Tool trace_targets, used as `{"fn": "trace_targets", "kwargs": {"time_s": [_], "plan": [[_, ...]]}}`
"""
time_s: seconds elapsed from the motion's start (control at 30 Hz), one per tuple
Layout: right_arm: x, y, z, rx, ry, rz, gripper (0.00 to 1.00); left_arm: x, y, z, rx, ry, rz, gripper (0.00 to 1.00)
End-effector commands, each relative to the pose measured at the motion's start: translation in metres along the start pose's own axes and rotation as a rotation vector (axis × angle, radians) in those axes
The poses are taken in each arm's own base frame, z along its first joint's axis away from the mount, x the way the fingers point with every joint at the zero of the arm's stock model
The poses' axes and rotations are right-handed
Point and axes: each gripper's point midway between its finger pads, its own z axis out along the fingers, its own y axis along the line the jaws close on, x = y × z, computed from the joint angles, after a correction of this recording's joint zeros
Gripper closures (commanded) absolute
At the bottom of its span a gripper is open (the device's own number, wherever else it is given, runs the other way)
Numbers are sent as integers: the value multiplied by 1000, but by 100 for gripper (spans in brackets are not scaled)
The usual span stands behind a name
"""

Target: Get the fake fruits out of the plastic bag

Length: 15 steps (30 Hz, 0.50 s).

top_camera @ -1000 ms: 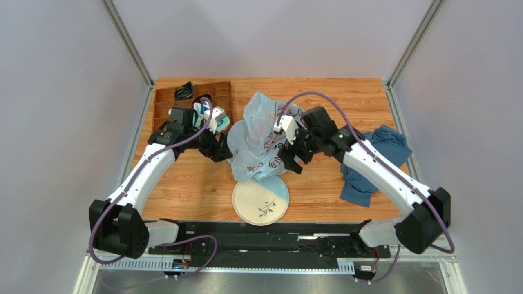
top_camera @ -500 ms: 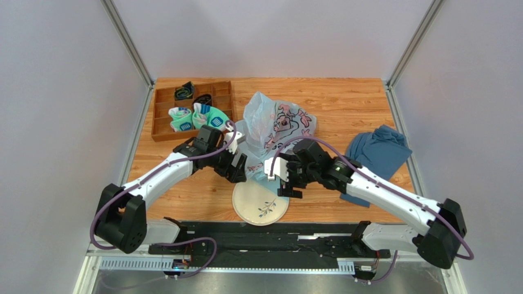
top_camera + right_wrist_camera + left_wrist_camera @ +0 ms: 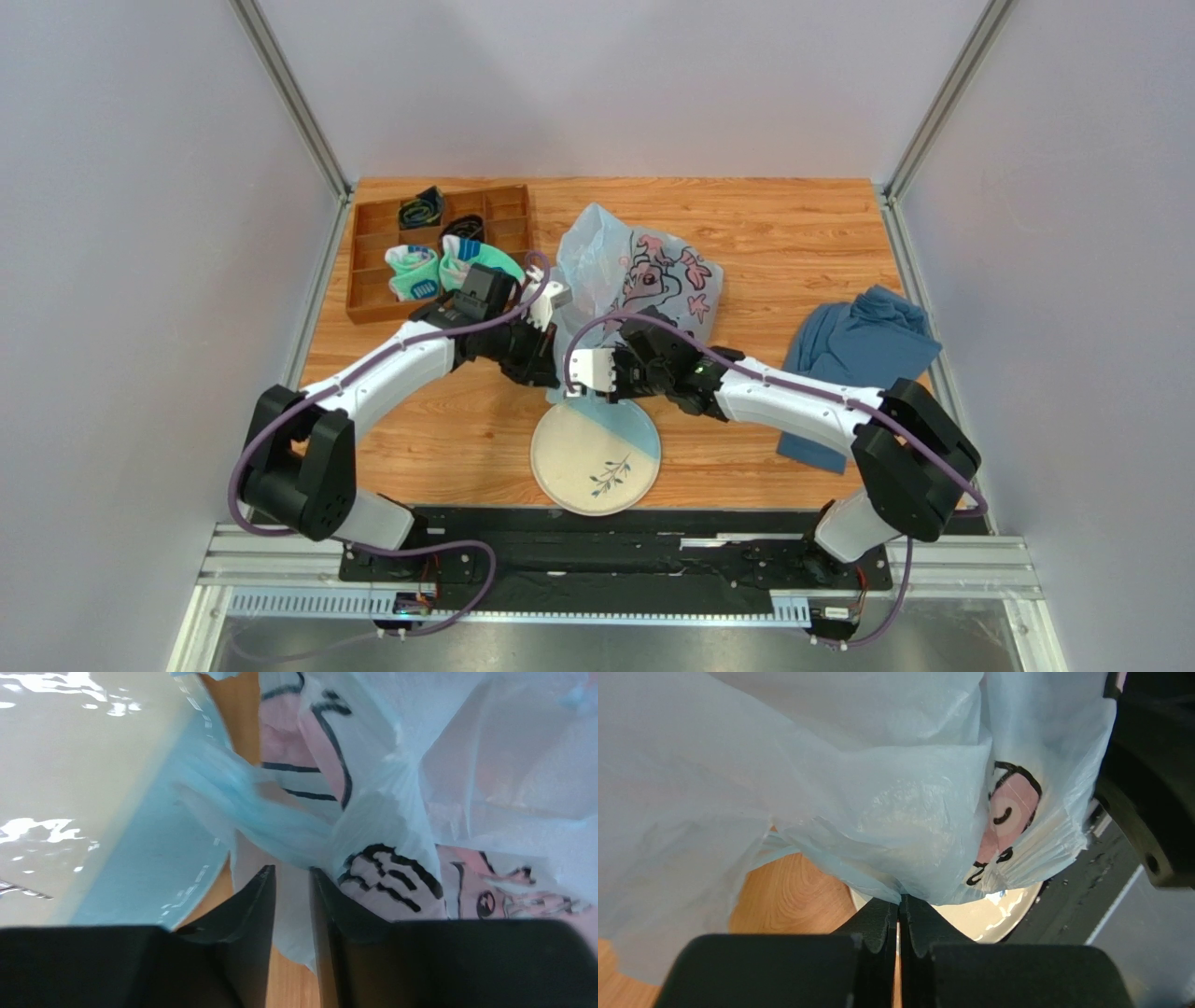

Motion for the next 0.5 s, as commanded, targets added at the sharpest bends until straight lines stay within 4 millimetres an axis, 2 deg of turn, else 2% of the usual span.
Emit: {"fn": "trace_targets", "kwargs": {"time_s": [0.0,0.03,0.07,0.1,0.13,0.17,0.2,0.23,0.27,0.3,0.33,0.37,0.4,0.43,0.47], "plan": [[22,-90,-21,290,54,41,94,-71,-5,-21,79,-126,62,100],[31,-102,-28,315,64,46,99,-78,0,-18,90,-117,42,100],[56,-125,-41,367,93,82,100,-111,2,-32,88,-181,70,100],[66,-138,-49,389,96,93,100,-126,1,-34,105,-198,78,100],[77,-152,-59,419,115,86,100,-132,8,-28,112,-180,63,100],[103,-178,-80,487,158,120,100,-166,6,-43,108,-242,108,100],[112,-190,-89,504,156,128,100,-180,3,-46,133,-263,122,100],[140,-207,-109,550,200,157,100,-189,6,-41,152,-264,121,100],[145,-228,-127,599,201,165,100,-218,-1,-55,159,-323,166,100],[154,-241,-139,631,214,179,100,-226,-4,-49,207,-323,166,100],[180,-250,-153,655,256,222,100,-238,-6,-51,223,-343,185,100],[177,-274,-174,715,252,227,100,-262,-18,-66,251,-395,216,100],[183,-281,-183,736,261,245,100,-271,-15,-60,269,-401,208,100],[190,-286,-193,757,269,282,100,-290,-23,-73,279,-447,255,100],[185,-297,-209,804,265,288,100,-294,-26,-73,300,-451,264,100]]}}
